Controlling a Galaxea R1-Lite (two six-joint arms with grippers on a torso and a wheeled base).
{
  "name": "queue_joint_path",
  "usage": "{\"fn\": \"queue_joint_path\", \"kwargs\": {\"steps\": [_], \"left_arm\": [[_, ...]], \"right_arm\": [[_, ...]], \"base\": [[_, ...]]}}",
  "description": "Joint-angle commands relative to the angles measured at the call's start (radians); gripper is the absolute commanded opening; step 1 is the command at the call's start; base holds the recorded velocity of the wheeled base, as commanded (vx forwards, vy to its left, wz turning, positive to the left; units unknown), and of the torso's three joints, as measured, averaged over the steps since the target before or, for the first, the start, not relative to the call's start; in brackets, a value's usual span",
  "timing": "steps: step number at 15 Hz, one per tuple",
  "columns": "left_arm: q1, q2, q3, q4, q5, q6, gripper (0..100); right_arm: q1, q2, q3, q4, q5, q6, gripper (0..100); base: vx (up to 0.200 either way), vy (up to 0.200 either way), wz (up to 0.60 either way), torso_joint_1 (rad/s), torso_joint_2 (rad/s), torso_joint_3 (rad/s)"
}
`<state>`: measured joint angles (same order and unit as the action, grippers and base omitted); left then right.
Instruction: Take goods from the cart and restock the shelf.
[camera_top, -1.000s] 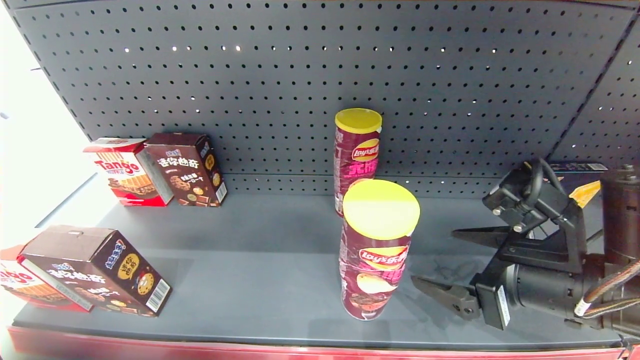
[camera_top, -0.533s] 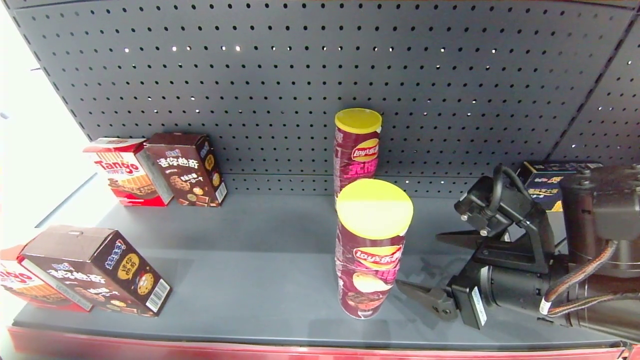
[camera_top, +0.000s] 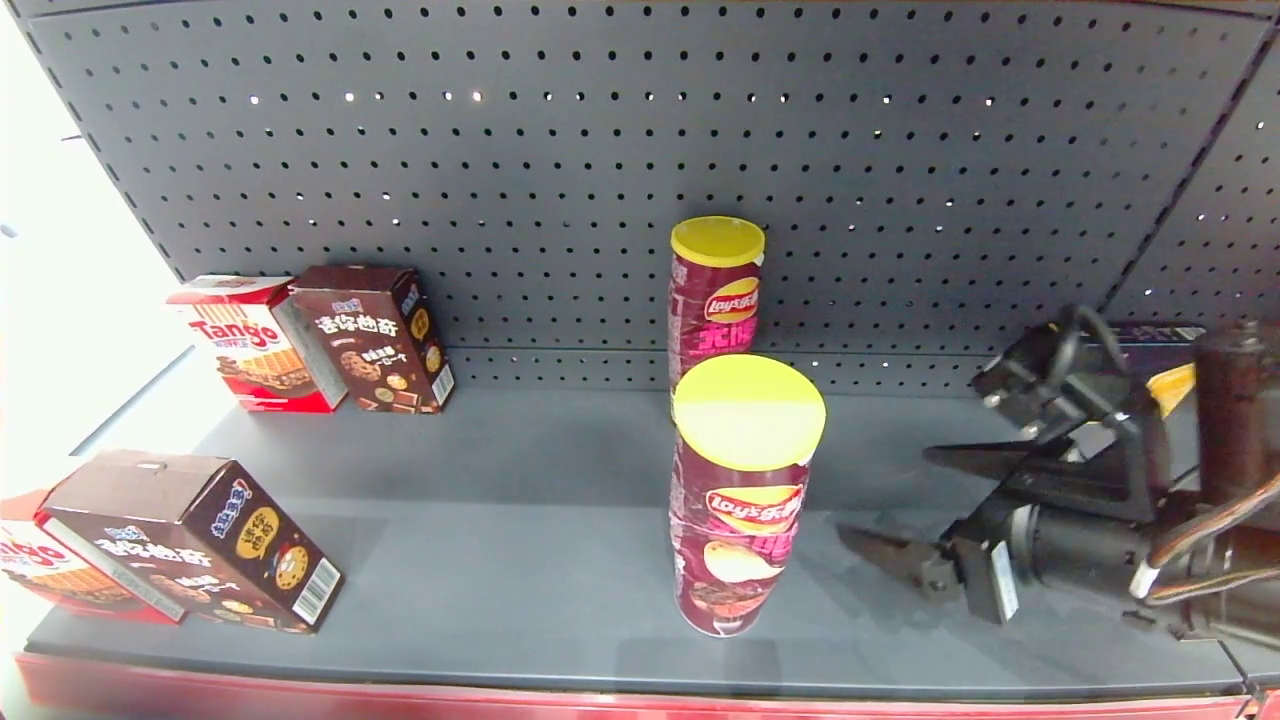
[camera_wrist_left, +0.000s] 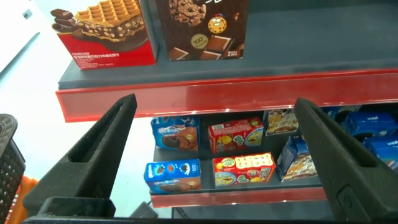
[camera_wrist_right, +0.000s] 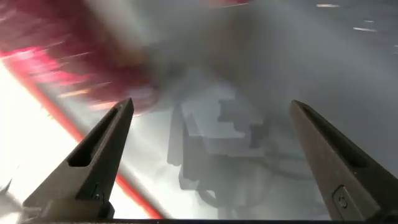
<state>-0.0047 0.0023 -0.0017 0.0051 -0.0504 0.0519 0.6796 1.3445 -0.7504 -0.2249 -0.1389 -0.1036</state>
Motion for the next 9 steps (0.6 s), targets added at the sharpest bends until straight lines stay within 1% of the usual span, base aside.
{"fn": "queue_joint_path", "kwargs": {"steps": [1,3,4,5,7,9], "left_arm": [[0.000,0.001,0.000,0.001,0.000,0.002,100],[0.000,0.002,0.000,0.001,0.000,0.003,100],[0.000,0.001,0.000,0.001,-0.002,0.005,100],[0.000,0.001,0.000,0.001,-0.002,0.005,100],[0.000,0.001,0.000,0.003,-0.002,0.006,100],[0.000,0.002,-0.001,0.004,-0.003,0.006,100]], "right_arm": [[-0.199,-0.200,0.014,-0.001,-0.030,0.027,100],[-0.354,-0.370,0.086,-0.001,-0.039,0.059,100],[-0.413,-0.452,0.149,-0.001,-0.039,0.062,100],[-0.466,-0.562,0.243,-0.005,-0.039,0.061,100],[-0.548,-0.775,0.395,-0.001,-0.039,0.030,100],[-0.595,-0.904,0.470,0.015,-0.021,0.016,100]], "base": [[0.000,0.000,0.00,0.000,0.00,0.000],[0.000,0.000,0.00,0.000,0.00,0.000],[0.000,0.000,0.00,0.000,0.00,0.000],[0.000,0.000,0.00,0.000,0.00,0.000],[0.000,0.000,0.00,0.000,0.00,0.000],[0.000,0.000,0.00,0.000,0.00,0.000]]}}
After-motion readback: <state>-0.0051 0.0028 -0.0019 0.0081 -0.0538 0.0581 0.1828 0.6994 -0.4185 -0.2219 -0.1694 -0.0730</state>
